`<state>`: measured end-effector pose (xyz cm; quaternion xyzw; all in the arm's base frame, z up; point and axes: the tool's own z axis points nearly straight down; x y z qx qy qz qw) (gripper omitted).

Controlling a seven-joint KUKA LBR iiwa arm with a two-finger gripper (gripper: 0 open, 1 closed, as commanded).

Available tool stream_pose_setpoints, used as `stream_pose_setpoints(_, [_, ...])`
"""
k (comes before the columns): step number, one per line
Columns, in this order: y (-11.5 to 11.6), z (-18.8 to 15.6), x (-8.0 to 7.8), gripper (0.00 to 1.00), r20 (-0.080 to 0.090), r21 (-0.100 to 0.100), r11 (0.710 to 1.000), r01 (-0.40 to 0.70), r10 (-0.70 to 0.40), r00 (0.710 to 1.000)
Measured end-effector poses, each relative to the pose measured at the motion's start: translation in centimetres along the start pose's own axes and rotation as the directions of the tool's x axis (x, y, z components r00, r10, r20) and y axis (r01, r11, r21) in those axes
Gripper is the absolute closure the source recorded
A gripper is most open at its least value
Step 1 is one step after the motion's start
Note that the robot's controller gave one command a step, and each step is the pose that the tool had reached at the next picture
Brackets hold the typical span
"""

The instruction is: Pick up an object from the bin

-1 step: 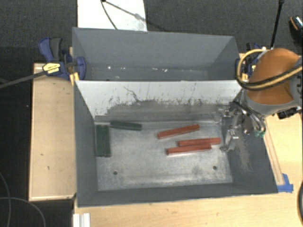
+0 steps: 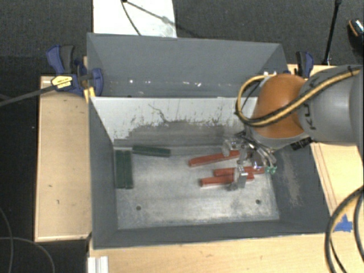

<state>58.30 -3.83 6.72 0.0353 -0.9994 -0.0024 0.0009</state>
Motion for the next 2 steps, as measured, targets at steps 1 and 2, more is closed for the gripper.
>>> stream_pose_setpoints(1, [-0.6, -0.6, -0.2, 1.00, 0.007, 0.005, 1.000, -0.004, 0.004, 1.000])
stream_pose_setpoints(2, [3.3, -13.8, -0.2, 1.00, 0.013, 0.006, 0.999, 0.040, -0.040, 0.999])
